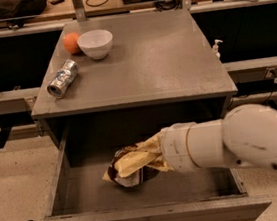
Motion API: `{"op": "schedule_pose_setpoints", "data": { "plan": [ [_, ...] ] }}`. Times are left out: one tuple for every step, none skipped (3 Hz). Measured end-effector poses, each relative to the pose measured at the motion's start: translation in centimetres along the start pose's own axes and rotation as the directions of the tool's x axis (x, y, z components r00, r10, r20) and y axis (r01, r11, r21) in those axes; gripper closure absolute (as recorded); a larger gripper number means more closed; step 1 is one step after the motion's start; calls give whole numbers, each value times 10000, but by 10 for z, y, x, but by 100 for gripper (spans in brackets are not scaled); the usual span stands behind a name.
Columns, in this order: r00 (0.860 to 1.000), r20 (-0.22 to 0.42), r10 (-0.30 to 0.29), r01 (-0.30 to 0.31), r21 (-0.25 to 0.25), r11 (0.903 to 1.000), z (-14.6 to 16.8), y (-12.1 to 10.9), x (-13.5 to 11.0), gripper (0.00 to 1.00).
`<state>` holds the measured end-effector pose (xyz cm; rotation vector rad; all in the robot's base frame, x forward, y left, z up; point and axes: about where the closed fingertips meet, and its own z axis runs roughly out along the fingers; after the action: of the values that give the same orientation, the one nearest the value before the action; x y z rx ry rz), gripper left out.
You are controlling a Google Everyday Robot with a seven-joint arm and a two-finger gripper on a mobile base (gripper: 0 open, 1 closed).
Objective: Pick brown chip bag from top drawer and place on counter
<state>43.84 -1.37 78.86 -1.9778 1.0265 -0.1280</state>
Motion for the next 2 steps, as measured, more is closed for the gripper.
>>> {"op": "schedule_pose_setpoints", "data": {
  "plan": [
    [9991, 116, -410, 399, 819, 9958, -72, -24, 18, 100],
    [9960, -536, -714, 773, 1176, 9900, -129, -45, 56, 100]
  ]
}}
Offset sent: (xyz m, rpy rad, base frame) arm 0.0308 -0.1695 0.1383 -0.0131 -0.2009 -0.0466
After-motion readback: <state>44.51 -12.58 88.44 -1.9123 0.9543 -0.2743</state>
